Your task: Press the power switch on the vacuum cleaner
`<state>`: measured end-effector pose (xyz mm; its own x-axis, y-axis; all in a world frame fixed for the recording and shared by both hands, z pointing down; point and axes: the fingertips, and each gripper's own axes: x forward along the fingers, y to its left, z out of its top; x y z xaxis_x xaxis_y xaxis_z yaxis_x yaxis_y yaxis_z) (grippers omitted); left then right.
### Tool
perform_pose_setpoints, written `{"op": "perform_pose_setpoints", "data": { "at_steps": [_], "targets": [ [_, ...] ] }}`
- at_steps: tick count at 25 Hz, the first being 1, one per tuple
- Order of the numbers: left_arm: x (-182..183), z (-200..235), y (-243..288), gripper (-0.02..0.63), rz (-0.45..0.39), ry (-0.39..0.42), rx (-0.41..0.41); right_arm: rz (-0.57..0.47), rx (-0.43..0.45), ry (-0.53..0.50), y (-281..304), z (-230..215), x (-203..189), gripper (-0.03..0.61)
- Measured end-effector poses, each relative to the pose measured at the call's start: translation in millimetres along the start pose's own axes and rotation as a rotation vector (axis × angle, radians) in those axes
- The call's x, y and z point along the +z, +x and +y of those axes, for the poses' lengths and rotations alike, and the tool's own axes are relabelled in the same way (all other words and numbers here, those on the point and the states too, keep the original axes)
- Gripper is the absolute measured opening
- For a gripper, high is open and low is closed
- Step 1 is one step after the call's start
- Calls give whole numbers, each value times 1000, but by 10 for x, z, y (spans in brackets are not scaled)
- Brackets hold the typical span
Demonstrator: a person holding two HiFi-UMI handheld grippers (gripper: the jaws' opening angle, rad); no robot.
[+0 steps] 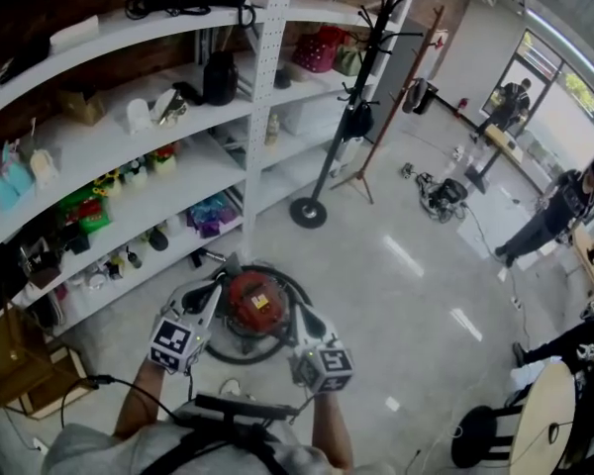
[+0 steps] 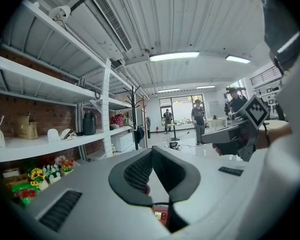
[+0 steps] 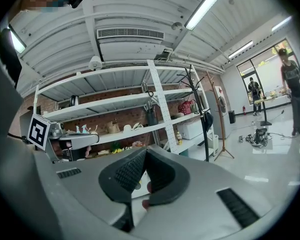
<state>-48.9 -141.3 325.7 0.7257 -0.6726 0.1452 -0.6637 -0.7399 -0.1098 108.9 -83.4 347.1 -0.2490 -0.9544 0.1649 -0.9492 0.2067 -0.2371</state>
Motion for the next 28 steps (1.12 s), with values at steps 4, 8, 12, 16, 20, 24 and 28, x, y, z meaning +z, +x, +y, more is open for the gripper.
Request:
{"op": "perform_pose_setpoints", "data": {
  "at_steps": [4, 8, 12, 16, 20, 24, 28],
  "targets": [
    [-41, -3, -8, 6, 5, -6, -9, 9, 1, -7, 9, 38, -51, 12],
    [-30, -11, 1, 6, 3, -3, -16, 7, -3, -8, -5, 43, -22, 12],
    [-28, -32, -9, 6, -2, -9, -15, 12, -7, -11, -34, 36, -47, 12],
    [-49, -41, -6, 6, -3, -18, -18, 23, -6, -11, -22, 42, -93, 12],
    [-72, -25, -7, 6, 2, -16, -18, 29, 0, -10, 6, 74, -118, 12],
    [-82, -25, 19, 6, 14, -12, -18, 34, 0, -13, 25, 50, -105, 12],
    [-104, -22, 15, 6, 14, -17, -17, 32, 2, -12, 29, 51, -116, 12]
  ]
}}
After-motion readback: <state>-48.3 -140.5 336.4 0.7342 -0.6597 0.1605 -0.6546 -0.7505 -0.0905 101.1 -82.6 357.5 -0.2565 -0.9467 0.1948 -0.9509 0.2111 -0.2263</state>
